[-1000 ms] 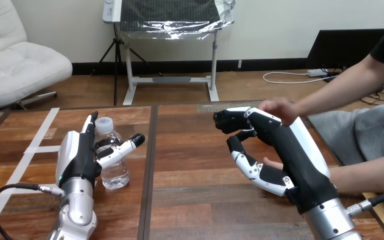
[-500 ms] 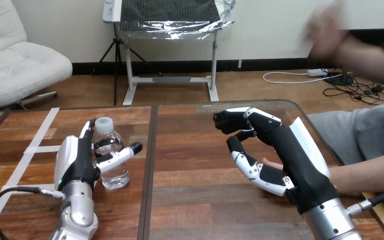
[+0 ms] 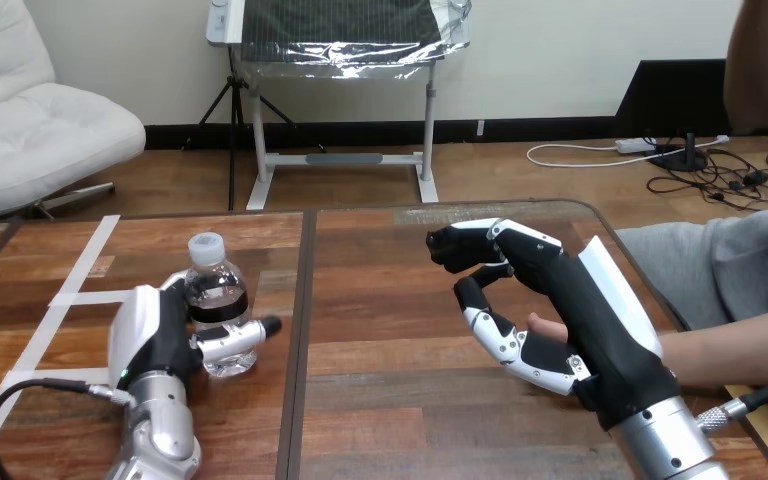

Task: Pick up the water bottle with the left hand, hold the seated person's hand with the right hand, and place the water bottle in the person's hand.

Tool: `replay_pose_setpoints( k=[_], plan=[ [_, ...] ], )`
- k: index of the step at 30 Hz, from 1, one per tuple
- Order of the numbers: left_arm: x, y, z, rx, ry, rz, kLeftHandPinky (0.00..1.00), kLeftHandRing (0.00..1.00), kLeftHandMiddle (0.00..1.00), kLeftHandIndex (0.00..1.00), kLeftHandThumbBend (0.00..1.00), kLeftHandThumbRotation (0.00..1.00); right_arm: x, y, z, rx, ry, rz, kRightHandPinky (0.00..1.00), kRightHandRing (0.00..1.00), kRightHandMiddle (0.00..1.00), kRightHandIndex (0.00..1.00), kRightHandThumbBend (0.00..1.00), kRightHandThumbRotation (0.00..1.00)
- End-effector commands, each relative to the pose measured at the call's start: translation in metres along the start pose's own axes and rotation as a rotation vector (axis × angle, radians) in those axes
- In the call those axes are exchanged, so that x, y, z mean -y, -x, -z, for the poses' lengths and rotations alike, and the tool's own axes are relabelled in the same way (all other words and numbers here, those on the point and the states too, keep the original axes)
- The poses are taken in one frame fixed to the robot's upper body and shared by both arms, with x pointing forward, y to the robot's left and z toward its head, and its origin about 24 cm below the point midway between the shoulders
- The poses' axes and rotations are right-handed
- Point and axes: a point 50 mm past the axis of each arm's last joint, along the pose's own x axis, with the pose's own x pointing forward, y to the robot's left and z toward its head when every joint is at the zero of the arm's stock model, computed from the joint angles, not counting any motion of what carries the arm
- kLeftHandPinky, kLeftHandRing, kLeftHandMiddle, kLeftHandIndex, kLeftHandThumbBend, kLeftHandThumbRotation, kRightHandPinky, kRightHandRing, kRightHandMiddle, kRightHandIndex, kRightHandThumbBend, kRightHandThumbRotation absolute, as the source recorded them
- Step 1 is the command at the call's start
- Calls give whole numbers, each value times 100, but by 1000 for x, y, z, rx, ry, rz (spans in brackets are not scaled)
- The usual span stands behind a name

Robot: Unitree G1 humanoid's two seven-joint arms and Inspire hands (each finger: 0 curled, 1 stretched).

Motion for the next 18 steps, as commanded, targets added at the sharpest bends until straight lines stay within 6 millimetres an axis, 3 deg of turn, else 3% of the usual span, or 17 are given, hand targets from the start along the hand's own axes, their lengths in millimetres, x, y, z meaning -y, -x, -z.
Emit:
replay_pose_setpoints(
  k=[1, 11, 18],
  plan=[
    [-8, -14, -30, 98, -46, -3, 63, 70, 74, 72, 89, 21, 10, -10, -14, 79, 18, 28, 61, 69, 70, 69, 22, 0],
    [-2, -13, -28, 95, -143, -17, 57, 65, 69, 68, 87, 14, 11, -9, -14, 74, 22, 28, 62, 70, 70, 69, 22, 0],
    [1, -11, -27, 107, -158, -39, 47, 53, 57, 58, 77, 2, 12, -8, -14, 70, 32, 26, 63, 71, 71, 69, 22, 0]
  ],
)
